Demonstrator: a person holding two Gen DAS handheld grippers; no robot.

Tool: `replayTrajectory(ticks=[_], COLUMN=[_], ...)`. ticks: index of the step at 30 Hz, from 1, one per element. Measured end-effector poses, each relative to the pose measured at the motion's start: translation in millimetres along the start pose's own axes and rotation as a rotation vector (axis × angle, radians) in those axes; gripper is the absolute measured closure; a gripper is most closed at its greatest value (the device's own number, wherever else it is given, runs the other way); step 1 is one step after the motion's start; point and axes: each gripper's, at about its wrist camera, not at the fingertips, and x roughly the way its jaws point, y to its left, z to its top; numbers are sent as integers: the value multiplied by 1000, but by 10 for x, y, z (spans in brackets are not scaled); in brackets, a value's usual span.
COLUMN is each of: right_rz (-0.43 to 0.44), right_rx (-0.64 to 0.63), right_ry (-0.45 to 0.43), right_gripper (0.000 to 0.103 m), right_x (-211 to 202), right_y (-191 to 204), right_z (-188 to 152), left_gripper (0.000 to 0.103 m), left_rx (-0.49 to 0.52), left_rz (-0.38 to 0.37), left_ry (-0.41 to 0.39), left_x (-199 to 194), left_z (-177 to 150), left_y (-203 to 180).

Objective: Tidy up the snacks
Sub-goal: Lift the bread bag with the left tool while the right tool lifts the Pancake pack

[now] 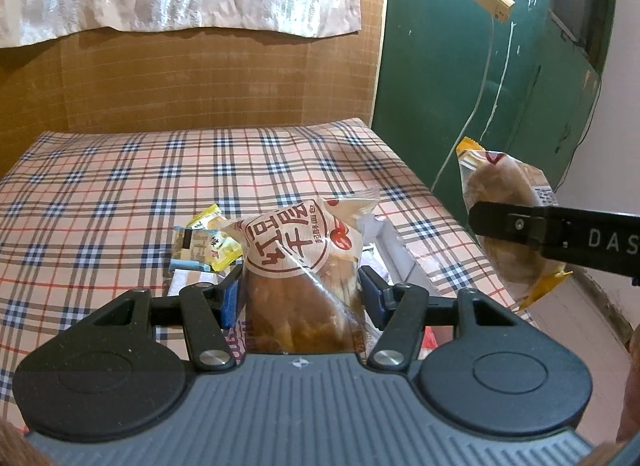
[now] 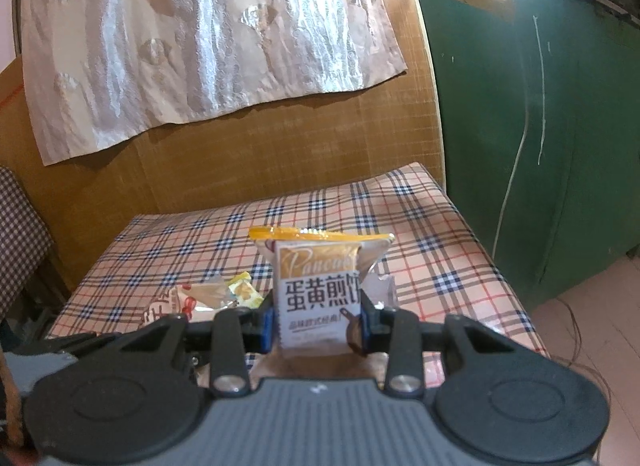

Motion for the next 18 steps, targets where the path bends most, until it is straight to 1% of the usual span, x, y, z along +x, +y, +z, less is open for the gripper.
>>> replayTrajectory(ticks=[18], right_rz=[-14], right_rx=[21], right_ry=[45], right_gripper=[68], right_x=[303], right_y=[-140], right_z=[31], left_gripper=[30], left_rx=[25], left_rz=[-12], left_ry=[48], left_x=[311], left_z=[63], left_y=[-84])
